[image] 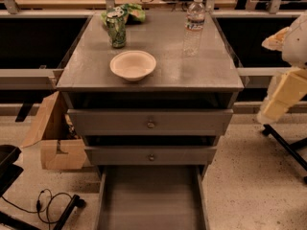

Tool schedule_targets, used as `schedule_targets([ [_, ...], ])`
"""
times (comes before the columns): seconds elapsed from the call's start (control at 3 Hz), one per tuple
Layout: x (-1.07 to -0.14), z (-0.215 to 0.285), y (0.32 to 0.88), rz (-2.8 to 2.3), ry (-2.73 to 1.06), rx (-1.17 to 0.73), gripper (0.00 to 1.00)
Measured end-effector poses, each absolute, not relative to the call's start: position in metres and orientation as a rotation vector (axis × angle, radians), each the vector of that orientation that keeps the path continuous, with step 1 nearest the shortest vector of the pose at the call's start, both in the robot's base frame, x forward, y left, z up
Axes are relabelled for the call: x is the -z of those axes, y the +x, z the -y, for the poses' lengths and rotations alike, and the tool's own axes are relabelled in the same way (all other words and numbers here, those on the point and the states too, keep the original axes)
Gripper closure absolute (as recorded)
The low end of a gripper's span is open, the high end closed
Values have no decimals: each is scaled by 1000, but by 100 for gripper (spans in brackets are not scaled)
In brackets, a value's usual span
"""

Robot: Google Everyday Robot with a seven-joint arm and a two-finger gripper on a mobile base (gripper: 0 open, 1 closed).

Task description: Place water bottle into bottom drawer

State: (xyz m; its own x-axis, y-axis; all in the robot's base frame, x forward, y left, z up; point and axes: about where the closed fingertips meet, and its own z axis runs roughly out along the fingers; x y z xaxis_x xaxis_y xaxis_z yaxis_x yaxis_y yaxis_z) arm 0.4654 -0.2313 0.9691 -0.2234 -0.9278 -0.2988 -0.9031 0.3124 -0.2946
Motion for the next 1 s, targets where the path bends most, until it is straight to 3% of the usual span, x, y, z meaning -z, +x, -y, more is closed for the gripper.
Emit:
schedule_targets([
  [0.67,-986,264,602,-1902,-1208,16,0],
  [1.0,-986,259,660,-1770,-1019,-133,0],
])
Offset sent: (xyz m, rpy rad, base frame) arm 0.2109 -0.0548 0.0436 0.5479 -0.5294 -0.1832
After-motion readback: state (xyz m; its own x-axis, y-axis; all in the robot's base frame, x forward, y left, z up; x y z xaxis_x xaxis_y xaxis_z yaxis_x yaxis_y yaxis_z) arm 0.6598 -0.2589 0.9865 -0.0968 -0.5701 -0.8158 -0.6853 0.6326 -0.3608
